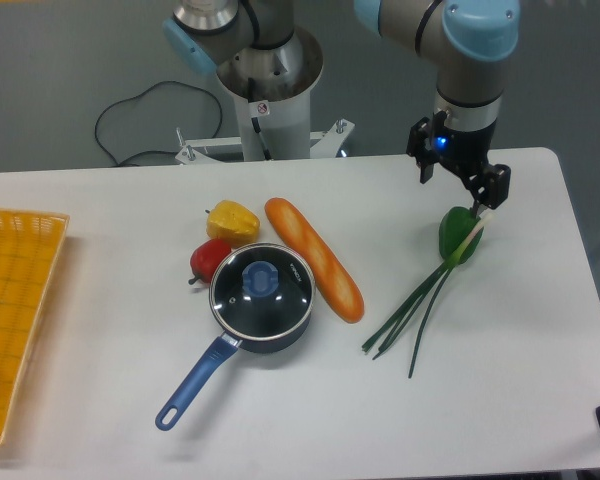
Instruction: Open the lid
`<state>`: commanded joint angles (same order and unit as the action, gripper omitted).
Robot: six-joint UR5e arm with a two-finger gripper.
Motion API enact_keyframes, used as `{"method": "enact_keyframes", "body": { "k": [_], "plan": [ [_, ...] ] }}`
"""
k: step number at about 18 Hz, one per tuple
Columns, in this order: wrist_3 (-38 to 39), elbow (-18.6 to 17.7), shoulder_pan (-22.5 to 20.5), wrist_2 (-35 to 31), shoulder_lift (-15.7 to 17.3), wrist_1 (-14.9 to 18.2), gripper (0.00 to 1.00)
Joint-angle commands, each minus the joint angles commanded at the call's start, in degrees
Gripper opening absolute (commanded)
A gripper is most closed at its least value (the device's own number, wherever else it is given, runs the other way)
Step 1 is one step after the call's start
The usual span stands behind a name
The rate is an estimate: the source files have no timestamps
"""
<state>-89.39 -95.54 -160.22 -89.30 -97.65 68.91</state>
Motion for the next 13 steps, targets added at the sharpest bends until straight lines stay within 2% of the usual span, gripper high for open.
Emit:
{"method": "enact_keyframes", "body": {
  "k": [7,13],
  "plan": [
    [-0.2,-0.3,0.2,0.1,0.0,0.0,1.00],
    [-0.6,-2.6,-0.1,0.7,0.1,-0.4,1.00]
  ]
}}
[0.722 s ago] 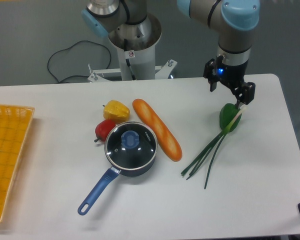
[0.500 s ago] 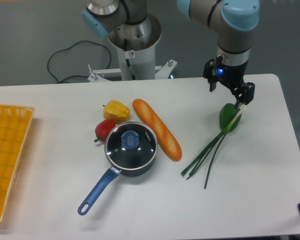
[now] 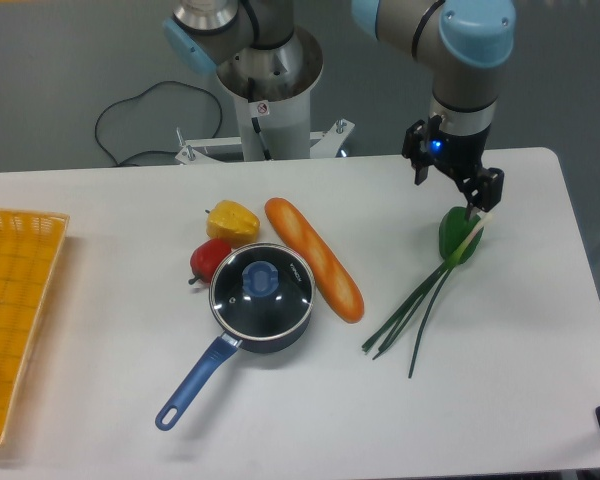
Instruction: Open the lid
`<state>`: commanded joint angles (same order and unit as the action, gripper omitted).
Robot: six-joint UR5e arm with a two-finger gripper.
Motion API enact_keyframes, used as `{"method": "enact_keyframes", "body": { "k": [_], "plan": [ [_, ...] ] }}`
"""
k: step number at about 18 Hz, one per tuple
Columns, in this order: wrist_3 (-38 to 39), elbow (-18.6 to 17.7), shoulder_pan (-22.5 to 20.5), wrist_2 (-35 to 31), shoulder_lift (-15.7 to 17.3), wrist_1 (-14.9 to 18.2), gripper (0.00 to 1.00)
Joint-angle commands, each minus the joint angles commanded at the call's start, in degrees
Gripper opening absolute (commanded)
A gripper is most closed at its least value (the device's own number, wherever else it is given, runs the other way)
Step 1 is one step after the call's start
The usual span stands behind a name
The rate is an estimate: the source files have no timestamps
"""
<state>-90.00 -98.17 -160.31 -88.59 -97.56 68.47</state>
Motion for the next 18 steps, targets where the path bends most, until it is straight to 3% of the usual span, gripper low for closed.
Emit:
{"method": "enact_keyframes", "body": {
  "k": [12,16,18],
  "plan": [
    [7.1,0.3,5.8,0.5,-1.4,-1.1,1.00],
    [11.9,0.4,8.3,0.1,-2.3,-4.4,1.00],
    [12.6,0.4,8.5,0.0,-2.8,-4.3,1.00]
  ]
}}
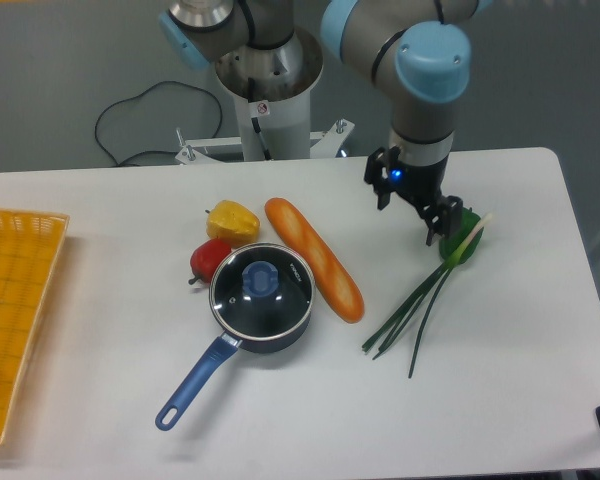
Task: Open the lid
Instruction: 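Move the gripper over the bread loaf toward the saucepan lid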
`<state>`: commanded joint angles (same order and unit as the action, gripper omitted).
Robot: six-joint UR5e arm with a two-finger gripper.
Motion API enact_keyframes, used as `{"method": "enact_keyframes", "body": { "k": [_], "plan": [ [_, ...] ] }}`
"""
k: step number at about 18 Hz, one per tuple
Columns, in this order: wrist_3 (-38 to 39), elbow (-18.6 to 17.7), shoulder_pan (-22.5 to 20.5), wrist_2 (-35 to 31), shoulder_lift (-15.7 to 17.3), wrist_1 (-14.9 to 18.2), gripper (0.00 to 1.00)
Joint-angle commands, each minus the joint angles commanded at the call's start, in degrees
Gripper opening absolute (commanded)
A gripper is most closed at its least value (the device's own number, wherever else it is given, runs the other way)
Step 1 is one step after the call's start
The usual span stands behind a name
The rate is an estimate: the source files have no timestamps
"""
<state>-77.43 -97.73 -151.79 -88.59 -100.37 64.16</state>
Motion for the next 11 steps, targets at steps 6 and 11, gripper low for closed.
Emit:
{"method": "enact_keyframes", "body": {
  "k": [6,11],
  "plan": [
    [-0.8,-0.2,3.0,0.3,-1.1,-0.3,1.00],
    [-0.2,0.4,5.6,0.0,-2.0,0.0,1.00]
  ]
}}
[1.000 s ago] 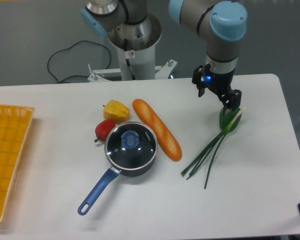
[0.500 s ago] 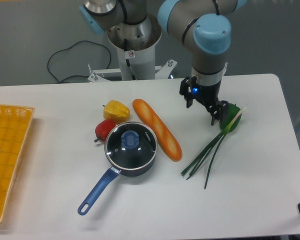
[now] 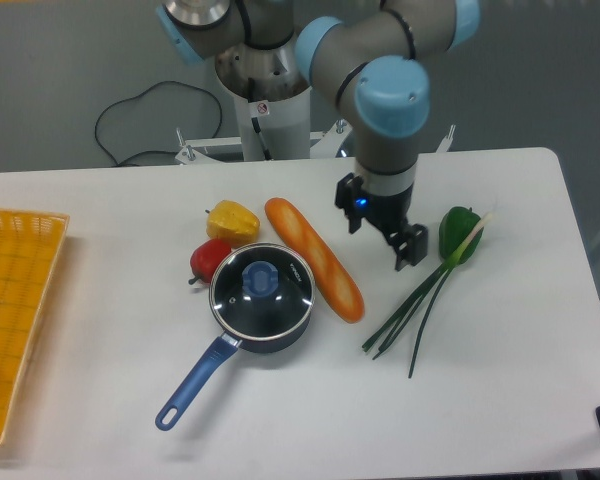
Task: Open the lid
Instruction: 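Move the gripper over the bread loaf toward the saucepan lid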
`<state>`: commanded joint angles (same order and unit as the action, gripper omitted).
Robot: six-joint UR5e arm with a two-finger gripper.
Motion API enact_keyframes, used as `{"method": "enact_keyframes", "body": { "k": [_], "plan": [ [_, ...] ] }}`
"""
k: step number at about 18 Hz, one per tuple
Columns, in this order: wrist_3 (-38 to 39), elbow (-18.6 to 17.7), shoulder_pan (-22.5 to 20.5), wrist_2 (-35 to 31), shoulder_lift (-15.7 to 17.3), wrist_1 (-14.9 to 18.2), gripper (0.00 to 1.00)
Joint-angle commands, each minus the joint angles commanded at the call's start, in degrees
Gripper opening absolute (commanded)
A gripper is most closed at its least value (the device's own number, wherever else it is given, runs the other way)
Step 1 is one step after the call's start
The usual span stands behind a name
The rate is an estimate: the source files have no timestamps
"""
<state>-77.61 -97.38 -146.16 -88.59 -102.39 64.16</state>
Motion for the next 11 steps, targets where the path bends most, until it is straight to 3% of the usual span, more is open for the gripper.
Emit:
{"method": "enact_keyframes", "body": {
  "k": [11],
  "plan": [
    [1.3,0.2,5.6,-0.4,-1.8,0.0,1.00]
  ]
}}
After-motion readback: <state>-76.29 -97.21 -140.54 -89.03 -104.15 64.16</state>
